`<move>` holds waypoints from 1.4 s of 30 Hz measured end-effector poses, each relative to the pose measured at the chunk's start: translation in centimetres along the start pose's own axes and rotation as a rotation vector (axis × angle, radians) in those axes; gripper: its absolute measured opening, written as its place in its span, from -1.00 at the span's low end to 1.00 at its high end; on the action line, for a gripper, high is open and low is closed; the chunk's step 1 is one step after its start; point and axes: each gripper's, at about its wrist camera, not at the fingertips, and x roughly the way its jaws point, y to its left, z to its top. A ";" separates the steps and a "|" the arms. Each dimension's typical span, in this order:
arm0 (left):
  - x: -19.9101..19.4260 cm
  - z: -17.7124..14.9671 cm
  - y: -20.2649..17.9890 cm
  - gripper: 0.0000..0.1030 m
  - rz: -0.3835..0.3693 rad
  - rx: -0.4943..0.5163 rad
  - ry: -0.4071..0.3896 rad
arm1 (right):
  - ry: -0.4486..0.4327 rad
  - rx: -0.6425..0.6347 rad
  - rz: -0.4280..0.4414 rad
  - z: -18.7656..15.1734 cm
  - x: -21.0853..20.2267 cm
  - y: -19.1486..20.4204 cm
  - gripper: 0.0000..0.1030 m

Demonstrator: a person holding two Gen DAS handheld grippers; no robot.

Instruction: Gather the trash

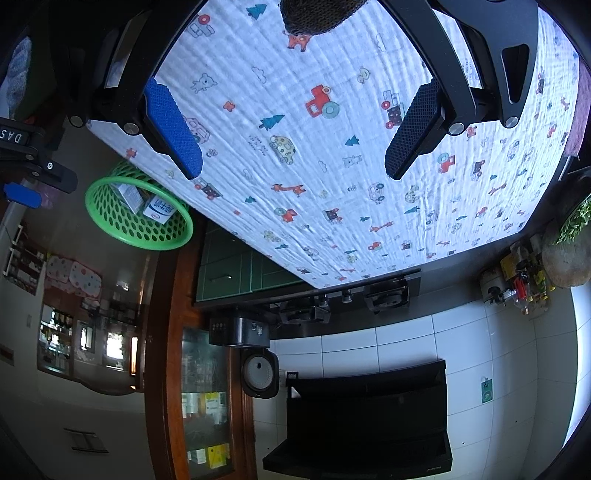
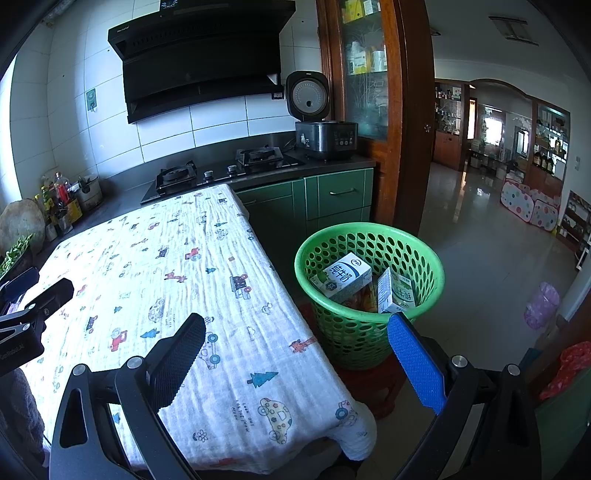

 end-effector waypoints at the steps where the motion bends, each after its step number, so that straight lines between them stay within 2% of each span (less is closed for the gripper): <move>1: 0.0 0.0 0.0 0.90 0.000 -0.001 0.000 | 0.000 -0.001 0.000 0.0 0.0 0.0 0.86; 42: 0.2 0.3 -0.5 0.90 -0.006 0.011 -0.009 | -0.003 -0.004 0.016 0.3 0.1 0.6 0.86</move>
